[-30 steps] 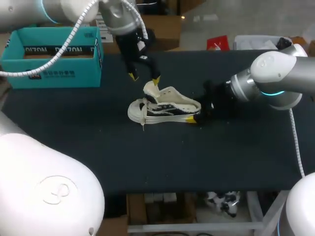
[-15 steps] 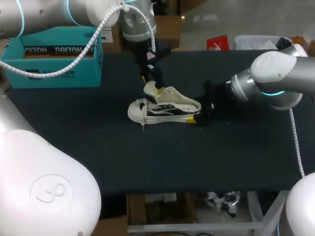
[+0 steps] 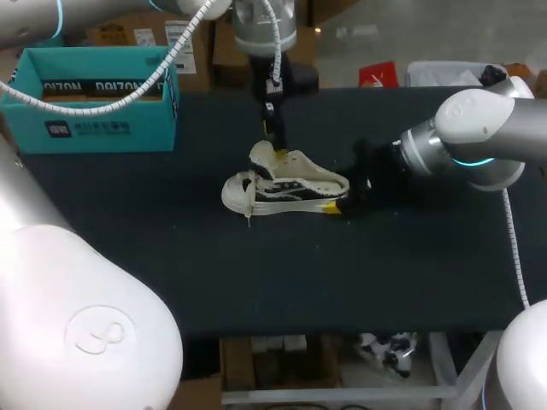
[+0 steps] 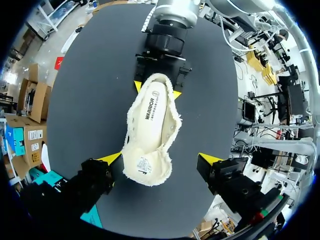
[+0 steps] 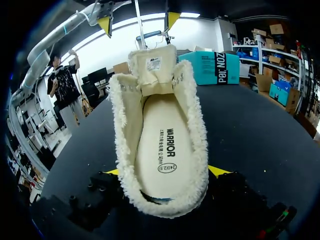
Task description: Open the shoe tongue, take the insole out of the shoe, put the insole back into the shoe, and pack the shoe into the shoebox
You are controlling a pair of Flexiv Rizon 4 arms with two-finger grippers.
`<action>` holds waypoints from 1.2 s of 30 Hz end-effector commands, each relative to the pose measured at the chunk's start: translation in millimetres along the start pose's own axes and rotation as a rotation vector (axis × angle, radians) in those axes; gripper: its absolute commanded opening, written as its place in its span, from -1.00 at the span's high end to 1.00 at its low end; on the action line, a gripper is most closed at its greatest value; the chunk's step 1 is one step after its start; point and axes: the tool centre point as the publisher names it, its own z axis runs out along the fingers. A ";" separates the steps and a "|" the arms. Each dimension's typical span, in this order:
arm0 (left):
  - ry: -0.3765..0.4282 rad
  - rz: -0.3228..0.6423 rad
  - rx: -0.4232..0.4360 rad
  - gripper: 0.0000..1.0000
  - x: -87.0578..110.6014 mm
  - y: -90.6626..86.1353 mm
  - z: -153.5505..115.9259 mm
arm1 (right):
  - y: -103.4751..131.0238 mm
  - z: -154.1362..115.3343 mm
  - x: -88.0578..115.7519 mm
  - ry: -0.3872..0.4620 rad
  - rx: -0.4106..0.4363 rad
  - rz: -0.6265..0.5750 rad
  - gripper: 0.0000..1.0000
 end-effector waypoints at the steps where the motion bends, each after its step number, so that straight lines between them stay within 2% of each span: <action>1: -0.087 -0.003 -0.013 -1.00 8.6 -3.2 0.9 | -7.9 3.6 -0.4 0.001 -0.002 0.001 1.00; 5: -0.087 -0.003 -0.013 -1.00 8.6 -3.2 0.9 | -7.9 3.6 -0.4 0.001 -0.002 0.001 1.00; 7: -0.079 -0.021 -0.023 -1.00 -0.4 -12.0 0.9 | -7.9 3.6 -0.4 0.001 -0.002 0.001 1.00; 9: -0.099 -0.006 -0.046 -1.00 5.7 -17.9 10.3 | -7.9 3.6 -0.4 0.001 -0.002 0.001 1.00; 10: -0.105 0.006 -0.042 -0.42 9.8 -18.7 15.2 | -7.9 3.6 -0.4 0.001 -0.002 0.001 1.00; 11: -0.115 0.024 -0.036 0.34 13.7 -19.3 20.3 | -7.9 3.6 -0.4 0.001 -0.002 0.001 1.00; 12: -0.116 0.041 -0.021 1.00 15.1 -20.4 24.4 | -7.9 3.6 -0.4 0.001 -0.002 0.001 1.00; 18: -0.132 0.086 -0.004 1.00 18.6 -27.7 45.0 | -7.9 3.6 -0.4 0.001 -0.002 0.001 1.00; 32: -0.113 0.178 0.013 1.00 -4.4 -30.8 68.3 | -7.9 3.6 -0.4 0.001 -0.002 0.001 1.00; 36: -0.085 0.207 0.019 1.00 -8.9 -30.9 81.7 | -7.9 3.6 -0.4 0.001 -0.002 0.001 1.00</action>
